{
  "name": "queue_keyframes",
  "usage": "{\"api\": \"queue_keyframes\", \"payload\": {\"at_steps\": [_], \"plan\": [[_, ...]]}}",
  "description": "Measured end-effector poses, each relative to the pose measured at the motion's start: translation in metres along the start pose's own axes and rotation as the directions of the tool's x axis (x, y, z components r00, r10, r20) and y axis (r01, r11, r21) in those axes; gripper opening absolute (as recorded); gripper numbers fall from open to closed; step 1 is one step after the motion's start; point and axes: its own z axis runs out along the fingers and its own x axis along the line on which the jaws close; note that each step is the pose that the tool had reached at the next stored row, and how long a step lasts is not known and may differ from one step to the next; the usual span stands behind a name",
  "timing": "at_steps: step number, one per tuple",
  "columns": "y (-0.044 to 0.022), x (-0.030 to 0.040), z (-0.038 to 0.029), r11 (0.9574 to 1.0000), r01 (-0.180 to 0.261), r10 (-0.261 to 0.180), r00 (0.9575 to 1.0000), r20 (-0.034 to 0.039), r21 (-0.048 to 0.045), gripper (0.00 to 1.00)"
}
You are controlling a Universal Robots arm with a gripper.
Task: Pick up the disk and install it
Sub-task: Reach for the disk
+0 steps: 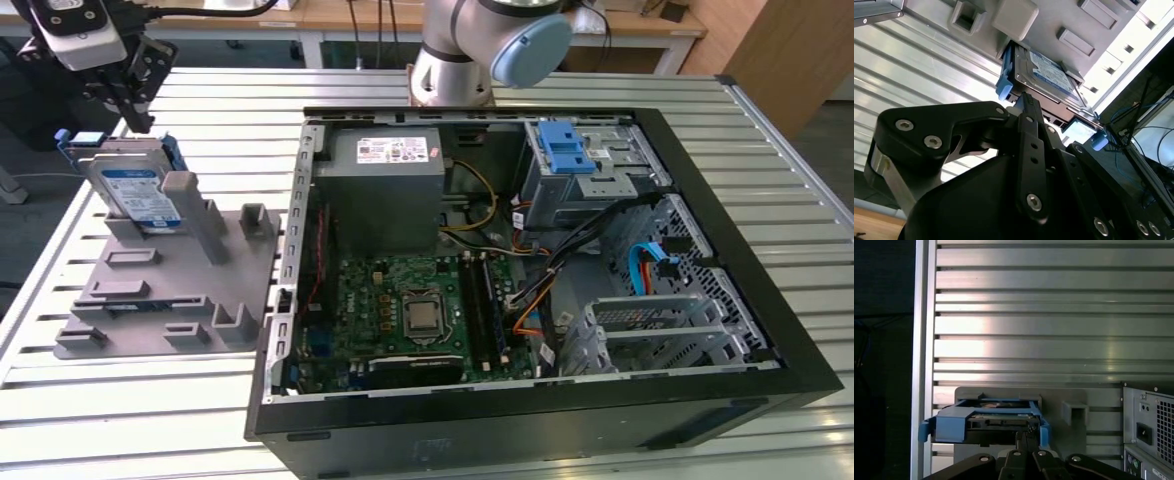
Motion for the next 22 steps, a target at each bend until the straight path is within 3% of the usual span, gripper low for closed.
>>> {"api": "queue_keyframes", "payload": {"at_steps": [11,22], "plan": [[0.0,0.0023,0.0001,1.0,0.0,0.0,1.0,0.0002,0.0,0.11],[-0.0008,0.0121,0.0003,1.0,0.0,0.0,1.0,0.0013,0.0,0.11]]}}
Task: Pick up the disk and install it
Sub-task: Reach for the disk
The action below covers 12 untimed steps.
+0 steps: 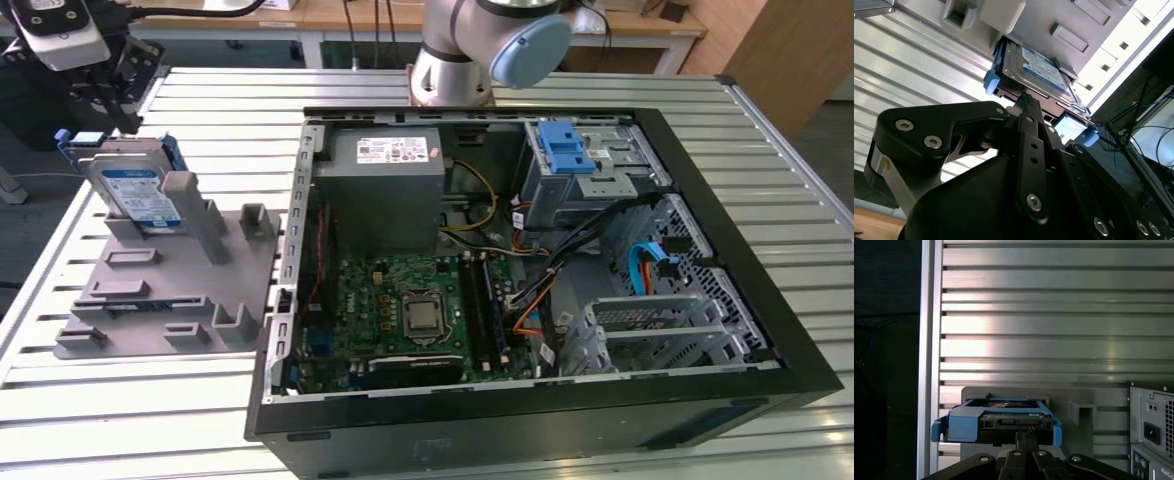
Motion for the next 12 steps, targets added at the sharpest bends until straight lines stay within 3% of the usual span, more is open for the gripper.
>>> {"api": "queue_keyframes", "payload": {"at_steps": [12], "plan": [[-0.0032,0.0141,0.0002,1.0,0.0,0.0,1.0,0.0002,0.0,0.11]]}}
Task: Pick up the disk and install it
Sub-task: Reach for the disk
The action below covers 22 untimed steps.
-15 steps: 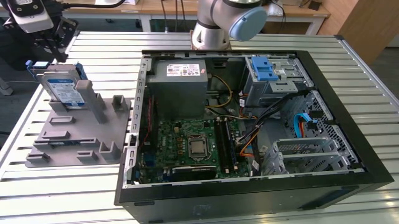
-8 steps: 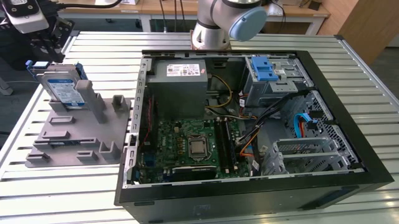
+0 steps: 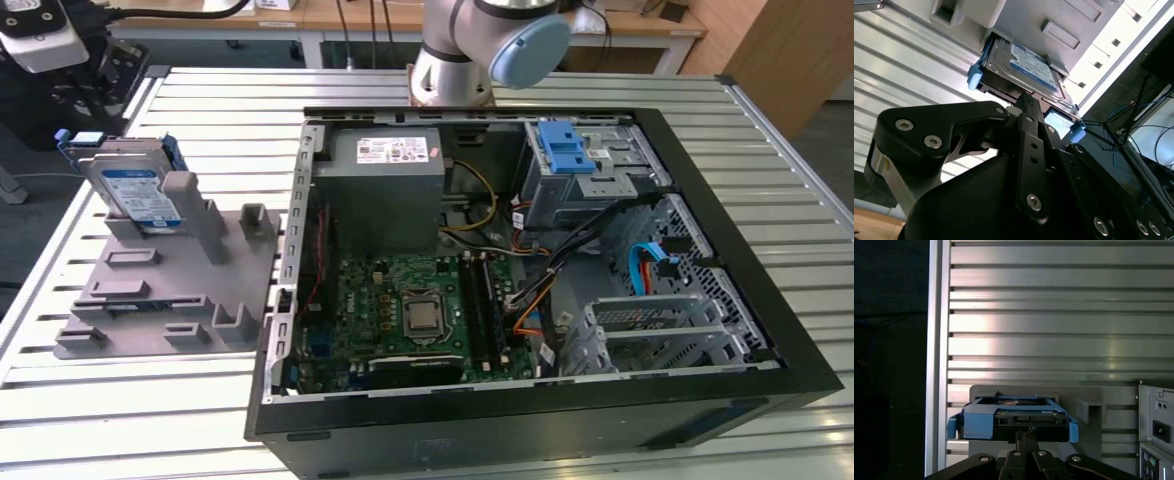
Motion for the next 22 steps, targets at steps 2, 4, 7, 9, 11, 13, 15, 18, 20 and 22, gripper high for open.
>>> {"api": "queue_keyframes", "payload": {"at_steps": [2,4,7,9,11,13,15,18,20,22], "plan": [[-0.0001,0.0024,0.0,1.0,0.0,0.0,1.0,0.0,0.0,0.11],[-0.0001,0.0043,0.0001,1.0,0.0,0.0,1.0,0.0,0.0,0.11],[-0.0002,0.0054,0.0001,1.0,0.0,0.0,1.0,0.0,0.0001,0.11],[-0.0002,0.0056,0.0001,1.0,0.0,0.0,1.0,-0.0001,0.0,0.11],[-0.0001,0.0056,0.0001,1.0,0.0,0.0,1.0,0.0,0.0,0.11],[-0.0002,0.0056,0.0001,1.0,0.0,0.0,1.0,0.0,0.0,0.11],[-0.0001,0.0057,0.0001,1.0,0.0,0.0,1.0,0.0,0.0,0.11],[-0.0001,0.0057,0.0001,1.0,0.0,0.0,1.0,0.0,0.0,0.11],[-0.0001,0.0058,0.0001,1.0,0.0,0.0,1.0,0.0,0.0,0.11],[-0.0001,0.0078,0.0002,1.0,0.0,0.0,1.0,0.0,0.0,0.11]]}}
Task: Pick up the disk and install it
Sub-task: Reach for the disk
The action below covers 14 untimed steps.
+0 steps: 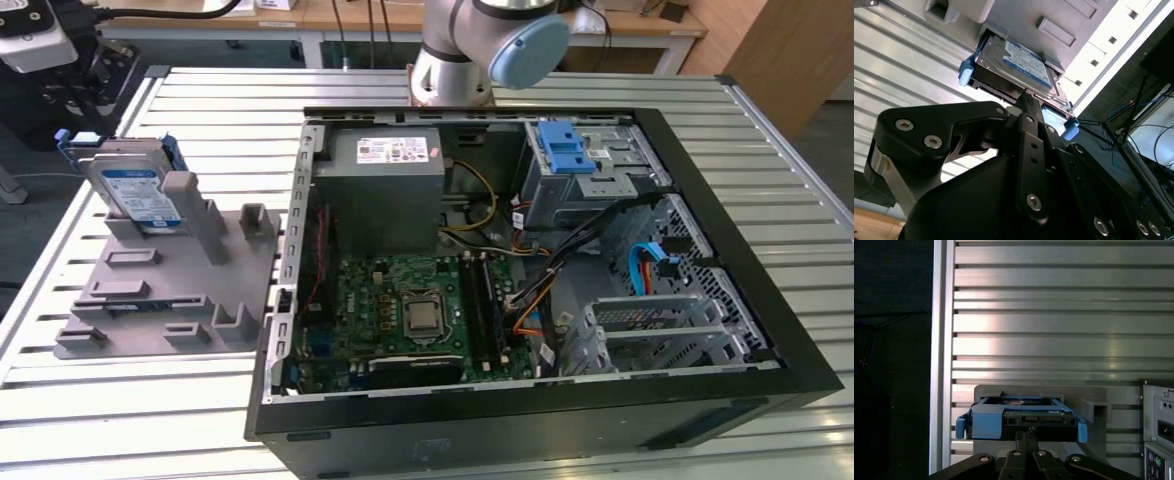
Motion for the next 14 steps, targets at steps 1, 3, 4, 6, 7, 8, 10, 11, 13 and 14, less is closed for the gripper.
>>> {"api": "queue_keyframes", "payload": {"at_steps": [1,3,4,6,7,8,10,11,13,14], "plan": [[0.0,0.0013,0.0,1.0,0.0,0.0,1.0,-0.0001,0.0,0.11],[-0.0001,0.0049,0.0001,1.0,0.0,0.0,1.0,0.0,0.0,0.11],[-0.0001,0.0064,0.0001,1.0,0.0,0.0,1.0,0.0,0.0,0.11],[-0.0001,0.0095,0.0002,1.0,0.0,0.0,1.0,0.0,0.0,0.11],[-0.0001,0.0113,0.0003,1.0,0.0,0.0,1.0,0.0001,0.0,0.11],[-0.0002,0.013,0.0003,1.0,0.0,0.0,1.0,0.0,0.0,0.11],[-0.0002,0.0155,0.0003,1.0,0.0,0.0,1.0,0.0,0.0,0.11],[-0.0002,0.016,0.0003,1.0,0.0,0.0,1.0,-0.0001,0.0001,0.11],[-0.0002,0.016,0.0003,1.0,0.0,0.0,1.0,0.0,0.0,0.11],[-0.0002,0.0162,0.0004,1.0,0.0,0.0,1.0,0.0,0.0,0.11]]}}
